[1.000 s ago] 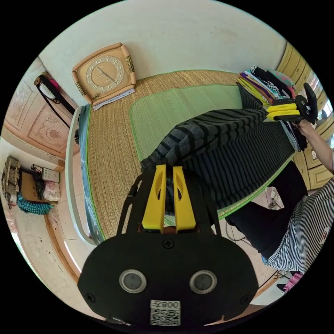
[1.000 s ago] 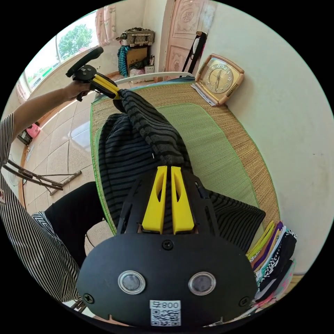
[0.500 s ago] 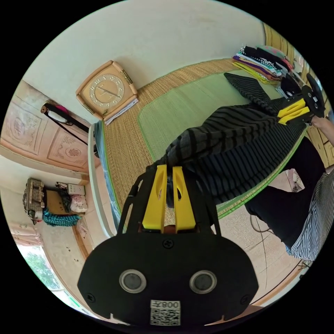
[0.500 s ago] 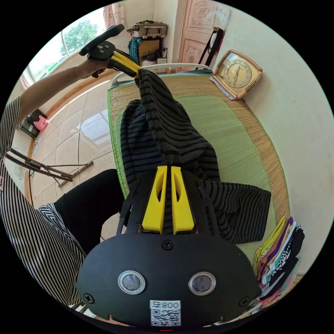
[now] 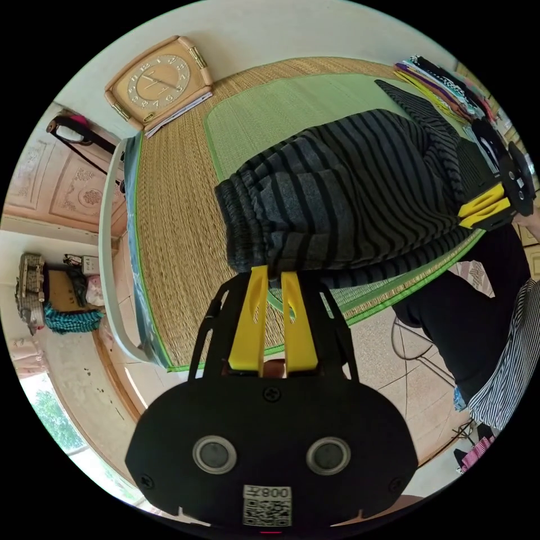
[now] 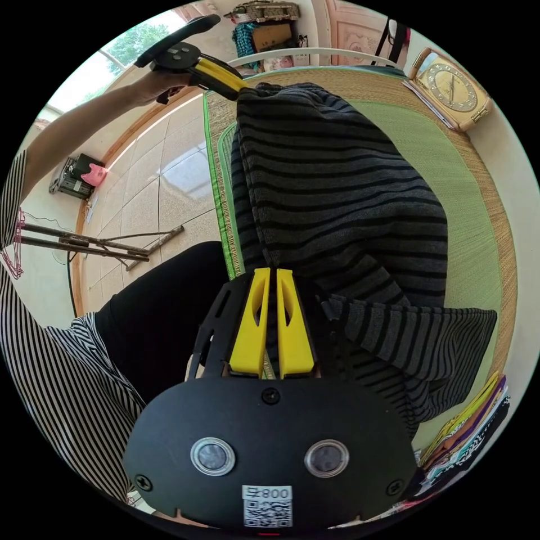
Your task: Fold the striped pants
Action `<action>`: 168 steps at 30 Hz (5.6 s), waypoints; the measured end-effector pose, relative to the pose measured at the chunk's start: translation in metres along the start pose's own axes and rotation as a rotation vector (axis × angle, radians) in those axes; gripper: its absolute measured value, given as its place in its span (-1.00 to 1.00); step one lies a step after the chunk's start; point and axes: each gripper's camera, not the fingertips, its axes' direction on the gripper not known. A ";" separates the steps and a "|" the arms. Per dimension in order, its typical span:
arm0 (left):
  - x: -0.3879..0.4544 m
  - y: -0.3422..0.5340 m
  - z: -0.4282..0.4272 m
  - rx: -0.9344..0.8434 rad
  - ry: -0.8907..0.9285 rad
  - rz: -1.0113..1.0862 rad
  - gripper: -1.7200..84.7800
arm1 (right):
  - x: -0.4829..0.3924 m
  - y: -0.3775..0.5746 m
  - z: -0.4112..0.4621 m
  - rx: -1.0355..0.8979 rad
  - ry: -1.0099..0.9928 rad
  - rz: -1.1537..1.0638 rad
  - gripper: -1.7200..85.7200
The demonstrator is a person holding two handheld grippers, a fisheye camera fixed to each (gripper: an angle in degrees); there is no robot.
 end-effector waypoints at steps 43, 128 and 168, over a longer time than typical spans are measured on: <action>0.151 -0.034 0.147 0.330 0.744 -0.339 -0.91 | 0.132 0.099 0.090 0.136 -0.387 0.287 -0.95; 0.768 -0.347 -0.101 -0.018 0.234 0.331 -0.81 | 0.090 0.615 0.142 0.207 0.031 0.940 -0.95; 0.592 -0.383 -0.101 0.125 1.129 -0.125 -0.92 | -0.014 0.553 0.125 0.444 0.221 0.598 -0.80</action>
